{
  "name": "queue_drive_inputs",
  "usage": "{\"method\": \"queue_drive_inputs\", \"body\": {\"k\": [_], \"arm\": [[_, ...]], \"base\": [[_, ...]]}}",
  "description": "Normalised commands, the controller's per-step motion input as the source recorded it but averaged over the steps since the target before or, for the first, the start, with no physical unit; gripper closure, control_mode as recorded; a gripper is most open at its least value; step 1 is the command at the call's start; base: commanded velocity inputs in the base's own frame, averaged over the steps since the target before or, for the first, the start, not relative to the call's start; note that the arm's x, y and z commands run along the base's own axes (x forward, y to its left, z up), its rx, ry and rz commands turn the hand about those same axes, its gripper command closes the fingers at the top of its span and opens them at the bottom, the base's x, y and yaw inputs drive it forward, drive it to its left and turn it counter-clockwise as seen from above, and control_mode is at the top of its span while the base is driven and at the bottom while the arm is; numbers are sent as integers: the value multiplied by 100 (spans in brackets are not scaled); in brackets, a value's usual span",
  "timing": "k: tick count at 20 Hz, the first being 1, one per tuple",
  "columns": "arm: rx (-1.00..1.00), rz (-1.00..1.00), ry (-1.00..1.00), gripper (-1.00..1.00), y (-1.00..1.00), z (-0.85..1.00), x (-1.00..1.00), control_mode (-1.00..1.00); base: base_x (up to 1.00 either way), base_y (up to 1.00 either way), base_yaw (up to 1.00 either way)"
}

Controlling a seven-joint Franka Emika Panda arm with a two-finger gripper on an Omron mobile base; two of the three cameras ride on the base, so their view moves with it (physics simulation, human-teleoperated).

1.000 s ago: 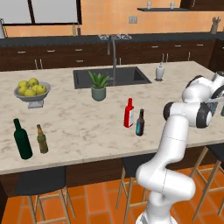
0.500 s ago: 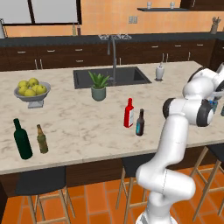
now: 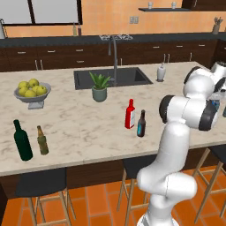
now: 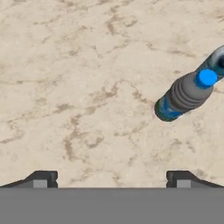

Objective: Move the plastic bottles in the middle to the plastics group, and the glass bottles in the middle to the glass group.

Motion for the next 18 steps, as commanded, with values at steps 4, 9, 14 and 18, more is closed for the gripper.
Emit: {"method": "queue_drive_inputs", "body": {"k": [4, 9, 14, 18], "arm": [[0, 0, 8, -100, 100, 0, -27, -100], [0, 6, 9, -100, 99, 6, -27, -100], [0, 14, 1, -100, 97, 11, -28, -100], [0, 31, 0, -100, 85, 13, -28, -100]], "base": [[0, 0, 0], [0, 0, 0], [0, 0, 0], [0, 0, 0]]}}
